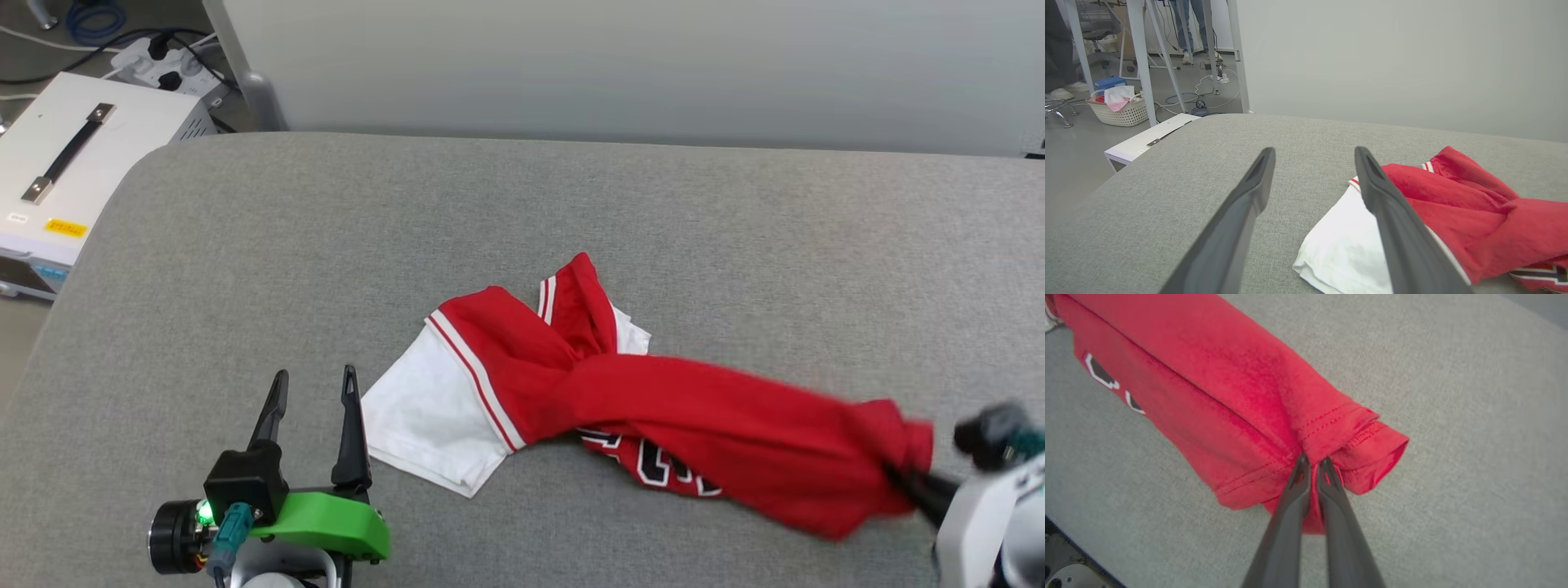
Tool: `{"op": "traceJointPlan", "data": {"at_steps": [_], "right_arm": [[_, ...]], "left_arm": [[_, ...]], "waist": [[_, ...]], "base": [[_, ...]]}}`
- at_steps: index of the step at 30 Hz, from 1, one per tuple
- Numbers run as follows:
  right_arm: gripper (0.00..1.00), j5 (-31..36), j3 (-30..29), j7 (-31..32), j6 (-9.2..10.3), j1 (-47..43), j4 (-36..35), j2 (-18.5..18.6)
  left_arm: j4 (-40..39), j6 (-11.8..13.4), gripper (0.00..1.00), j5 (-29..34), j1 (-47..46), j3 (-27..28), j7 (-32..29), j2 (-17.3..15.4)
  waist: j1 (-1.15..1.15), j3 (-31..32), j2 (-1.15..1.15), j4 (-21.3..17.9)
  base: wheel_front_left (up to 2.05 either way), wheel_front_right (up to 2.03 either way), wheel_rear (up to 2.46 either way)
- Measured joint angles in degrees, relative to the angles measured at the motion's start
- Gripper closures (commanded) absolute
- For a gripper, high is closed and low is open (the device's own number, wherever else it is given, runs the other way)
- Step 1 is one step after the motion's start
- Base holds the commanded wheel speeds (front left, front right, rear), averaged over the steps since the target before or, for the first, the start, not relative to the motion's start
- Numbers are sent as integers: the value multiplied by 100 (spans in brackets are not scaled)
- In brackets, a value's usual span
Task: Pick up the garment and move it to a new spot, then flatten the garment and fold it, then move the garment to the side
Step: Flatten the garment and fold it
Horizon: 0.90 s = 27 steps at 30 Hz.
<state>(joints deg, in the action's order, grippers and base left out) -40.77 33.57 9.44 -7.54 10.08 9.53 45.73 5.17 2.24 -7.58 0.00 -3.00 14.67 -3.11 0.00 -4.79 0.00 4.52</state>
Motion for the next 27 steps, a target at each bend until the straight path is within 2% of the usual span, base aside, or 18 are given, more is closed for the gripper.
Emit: {"op": "traceJointPlan", "data": {"at_steps": [7,11,12,13,18,23,27], "right_arm": [[100,431,-713,258,0,-1593,36,-1048],[100,683,-1048,237,0,-1796,98,-1336],[61,703,-1127,233,-1,-1823,91,-1400],[0,706,-1251,220,0,-1842,64,-1506],[0,987,-1789,77,0,-1871,-290,-1606],[0,1180,-2621,-65,1,-1626,-1115,-1631],[0,1382,-3047,-25,1,-1171,-1745,-1646]], "left_arm": [[100,-51,0,73,0,-5,0,0],[130,-56,0,104,1,-2,0,0],[134,-56,0,108,1,2,0,0],[138,-67,0,115,3,14,-1,0],[147,-99,0,157,10,29,-1,1],[160,-105,0,208,10,2,0,1],[157,-105,0,219,6,-31,0,1]], "waist": [[0,48,0,-80],[0,54,0,-94],[0,57,0,-100],[0,64,0,-111],[0,91,0,-119],[0,93,0,-55],[0,57,0,35]], "base": [[0,0,0],[0,0,0],[0,0,0],[0,0,0],[0,0,0],[0,0,0],[0,0,0]]}}
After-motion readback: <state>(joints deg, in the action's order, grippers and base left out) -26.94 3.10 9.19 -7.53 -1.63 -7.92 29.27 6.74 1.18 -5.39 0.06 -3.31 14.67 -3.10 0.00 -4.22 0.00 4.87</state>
